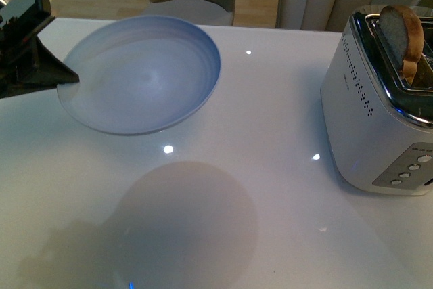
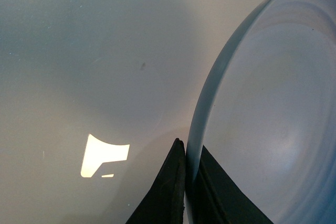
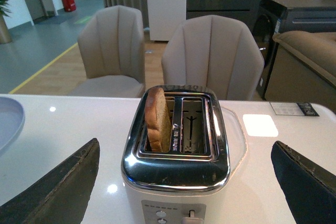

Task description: Left arm holds plate, right arm toasts bread

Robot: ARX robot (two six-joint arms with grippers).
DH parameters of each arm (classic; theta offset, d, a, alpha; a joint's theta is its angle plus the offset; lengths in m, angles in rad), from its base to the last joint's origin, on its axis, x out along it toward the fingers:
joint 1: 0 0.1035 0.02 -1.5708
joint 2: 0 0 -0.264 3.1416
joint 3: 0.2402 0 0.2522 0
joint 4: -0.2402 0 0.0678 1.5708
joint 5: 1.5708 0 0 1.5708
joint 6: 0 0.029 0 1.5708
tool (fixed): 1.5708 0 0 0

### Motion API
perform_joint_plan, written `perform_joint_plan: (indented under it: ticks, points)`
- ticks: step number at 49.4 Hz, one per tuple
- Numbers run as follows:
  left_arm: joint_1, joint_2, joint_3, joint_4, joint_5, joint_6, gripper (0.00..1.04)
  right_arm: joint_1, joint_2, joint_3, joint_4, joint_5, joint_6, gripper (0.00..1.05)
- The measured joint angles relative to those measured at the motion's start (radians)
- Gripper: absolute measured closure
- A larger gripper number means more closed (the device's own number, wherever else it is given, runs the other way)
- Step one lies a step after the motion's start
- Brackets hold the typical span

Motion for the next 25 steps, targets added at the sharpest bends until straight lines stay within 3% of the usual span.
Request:
perform_joint_plan:
  ticks: [17,25]
  points:
    - [0.128,0.185,-0.022,0.089,0.056,0.097,1.02,0.0,0.0,0.0,0.0,0.0,0.0,0.09]
    - [0.195,0.292,0.055,0.085,0.063,0.137,1.02,0.0,0.0,0.0,0.0,0.0,0.0,0.09]
